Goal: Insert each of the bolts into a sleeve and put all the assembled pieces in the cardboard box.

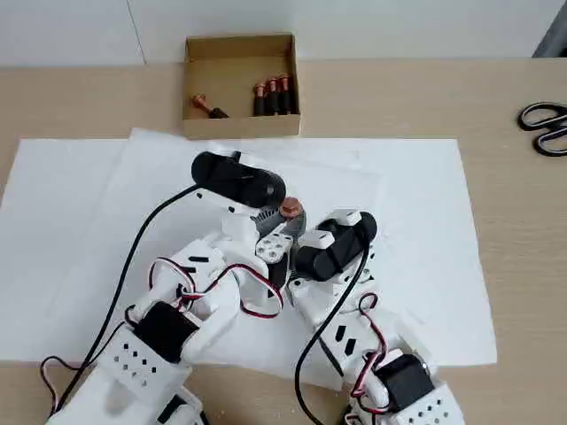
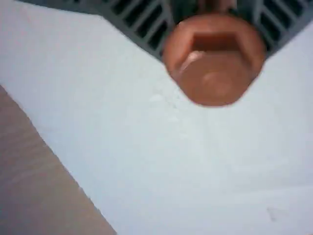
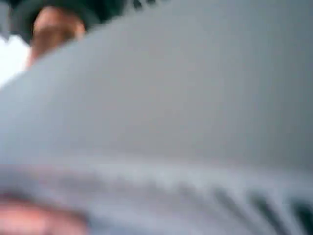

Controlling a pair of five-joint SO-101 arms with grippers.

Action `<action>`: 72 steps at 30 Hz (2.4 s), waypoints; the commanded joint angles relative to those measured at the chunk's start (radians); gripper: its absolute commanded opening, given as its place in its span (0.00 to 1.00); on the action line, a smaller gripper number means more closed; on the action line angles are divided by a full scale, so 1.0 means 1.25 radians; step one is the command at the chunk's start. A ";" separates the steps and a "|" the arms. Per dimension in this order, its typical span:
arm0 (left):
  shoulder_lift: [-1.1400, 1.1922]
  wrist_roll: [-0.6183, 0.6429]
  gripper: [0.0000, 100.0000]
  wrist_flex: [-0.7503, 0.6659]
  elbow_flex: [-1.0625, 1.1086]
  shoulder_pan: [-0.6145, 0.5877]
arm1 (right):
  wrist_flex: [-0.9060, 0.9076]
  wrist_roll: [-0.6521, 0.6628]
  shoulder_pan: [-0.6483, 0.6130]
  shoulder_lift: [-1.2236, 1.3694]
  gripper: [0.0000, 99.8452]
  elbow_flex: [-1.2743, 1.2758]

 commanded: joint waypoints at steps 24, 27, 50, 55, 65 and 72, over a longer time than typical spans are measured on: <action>0.012 0.015 0.08 0.050 0.018 0.045 | -0.025 -0.006 0.001 -0.021 0.00 -0.007; 0.043 0.015 0.09 0.048 0.012 0.047 | -0.024 -0.006 0.001 -0.021 0.00 -0.007; -0.059 0.071 0.38 0.417 -0.283 -0.241 | -0.008 -0.002 0.004 -0.015 0.00 -0.007; -0.058 0.045 0.38 0.609 -0.355 -0.455 | -0.001 0.049 0.024 0.003 0.00 -0.032; -0.061 -0.014 0.38 0.686 -0.354 -0.567 | -0.120 0.059 0.080 0.503 0.00 -0.455; -0.061 -0.014 0.38 0.700 -0.354 -0.572 | -0.331 0.059 0.109 0.976 0.00 -0.776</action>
